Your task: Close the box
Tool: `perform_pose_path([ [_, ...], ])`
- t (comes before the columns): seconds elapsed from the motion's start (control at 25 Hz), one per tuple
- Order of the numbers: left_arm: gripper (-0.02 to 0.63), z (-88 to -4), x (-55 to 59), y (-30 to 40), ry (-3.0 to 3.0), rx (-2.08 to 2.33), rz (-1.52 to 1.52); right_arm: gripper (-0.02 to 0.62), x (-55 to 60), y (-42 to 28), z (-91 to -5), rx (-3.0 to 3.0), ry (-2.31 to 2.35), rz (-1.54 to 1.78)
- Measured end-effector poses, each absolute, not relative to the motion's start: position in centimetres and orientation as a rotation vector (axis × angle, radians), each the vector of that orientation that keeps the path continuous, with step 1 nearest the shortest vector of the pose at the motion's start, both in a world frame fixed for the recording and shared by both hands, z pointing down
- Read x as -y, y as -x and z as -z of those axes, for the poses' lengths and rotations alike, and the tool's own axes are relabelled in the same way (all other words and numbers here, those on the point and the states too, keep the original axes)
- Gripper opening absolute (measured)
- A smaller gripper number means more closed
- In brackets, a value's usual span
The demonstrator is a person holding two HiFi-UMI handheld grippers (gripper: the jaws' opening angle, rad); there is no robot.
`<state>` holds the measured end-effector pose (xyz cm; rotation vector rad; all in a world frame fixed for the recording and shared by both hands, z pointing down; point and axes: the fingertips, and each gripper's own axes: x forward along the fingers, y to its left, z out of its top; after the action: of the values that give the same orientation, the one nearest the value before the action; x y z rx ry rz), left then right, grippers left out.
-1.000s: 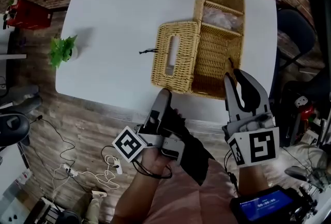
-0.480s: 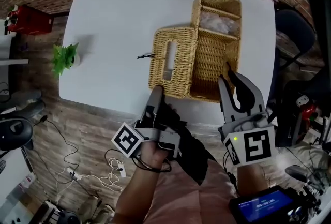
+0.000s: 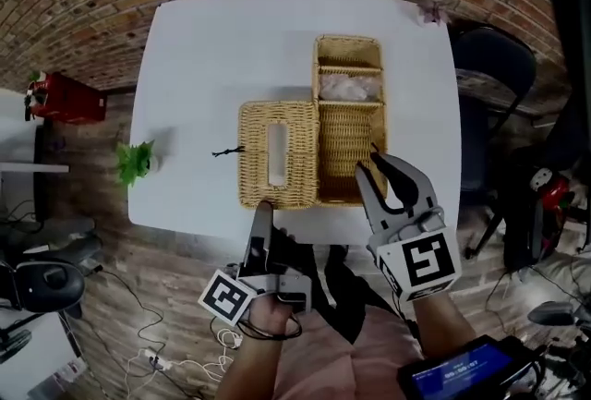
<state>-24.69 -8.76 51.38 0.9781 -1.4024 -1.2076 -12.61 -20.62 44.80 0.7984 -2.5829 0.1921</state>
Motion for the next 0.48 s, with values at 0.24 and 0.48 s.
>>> perform_pose_path([
  [0.24,0.074,-48.8,8.5,23.1,-1.132,1.525,1.038,0.151,20.0,13.2,-43.1,2.626,-0.726,-0.268],
  [0.48,0.075,-45.9,9.3,21.7,-1.412,1.676,0.767,0.170,19.3,13.7,-40.8,2.701,-0.646,-0.312],
])
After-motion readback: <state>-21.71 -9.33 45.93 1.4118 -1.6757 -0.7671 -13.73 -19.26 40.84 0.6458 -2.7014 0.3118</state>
